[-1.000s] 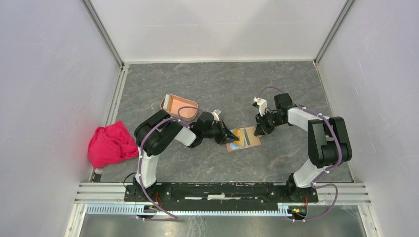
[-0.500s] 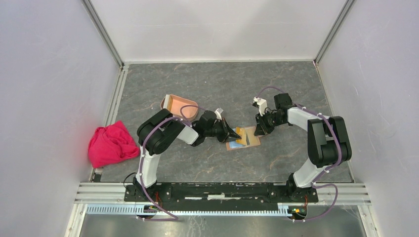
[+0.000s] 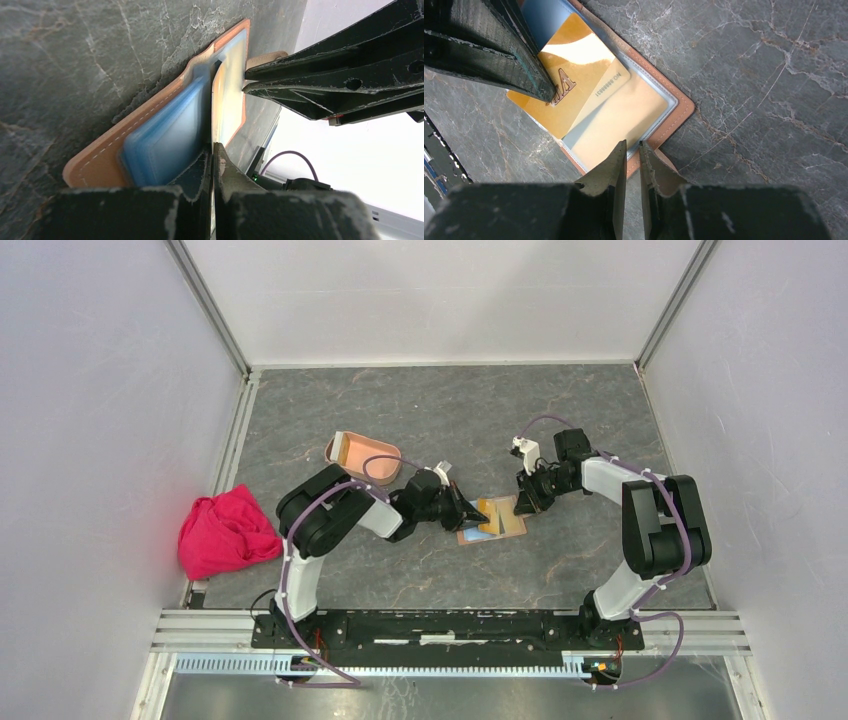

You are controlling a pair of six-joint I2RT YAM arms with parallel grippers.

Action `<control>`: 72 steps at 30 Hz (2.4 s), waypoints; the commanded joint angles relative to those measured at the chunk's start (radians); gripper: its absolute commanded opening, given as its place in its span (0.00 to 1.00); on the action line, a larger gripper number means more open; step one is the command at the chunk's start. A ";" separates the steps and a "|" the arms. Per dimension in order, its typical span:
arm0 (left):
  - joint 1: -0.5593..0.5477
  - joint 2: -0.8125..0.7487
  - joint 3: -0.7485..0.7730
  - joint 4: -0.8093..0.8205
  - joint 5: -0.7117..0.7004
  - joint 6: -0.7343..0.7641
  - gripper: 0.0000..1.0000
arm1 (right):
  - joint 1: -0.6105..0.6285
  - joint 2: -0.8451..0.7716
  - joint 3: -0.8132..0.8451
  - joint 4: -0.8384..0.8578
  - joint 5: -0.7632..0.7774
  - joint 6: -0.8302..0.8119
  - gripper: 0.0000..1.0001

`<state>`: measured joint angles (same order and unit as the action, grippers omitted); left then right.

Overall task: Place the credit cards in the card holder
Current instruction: Insert the credit card into the card holder.

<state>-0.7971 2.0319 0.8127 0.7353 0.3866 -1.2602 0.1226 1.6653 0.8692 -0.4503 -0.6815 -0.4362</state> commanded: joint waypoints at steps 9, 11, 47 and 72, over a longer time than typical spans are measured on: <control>-0.052 -0.001 -0.037 0.033 -0.209 -0.026 0.04 | 0.013 0.013 0.011 0.000 -0.030 -0.013 0.20; -0.059 0.000 -0.037 0.041 -0.224 -0.030 0.04 | 0.013 0.013 0.011 0.000 -0.032 -0.013 0.20; -0.090 -0.070 0.012 -0.100 -0.233 0.075 0.36 | 0.002 0.010 -0.006 -0.007 -0.357 -0.042 0.20; -0.083 -0.132 0.084 -0.294 -0.262 0.182 0.46 | 0.025 0.134 -0.008 0.039 -0.187 0.053 0.16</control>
<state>-0.8833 1.9564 0.8764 0.5468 0.1814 -1.1744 0.1421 1.7702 0.8509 -0.4236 -0.9463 -0.3744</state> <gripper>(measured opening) 0.453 0.156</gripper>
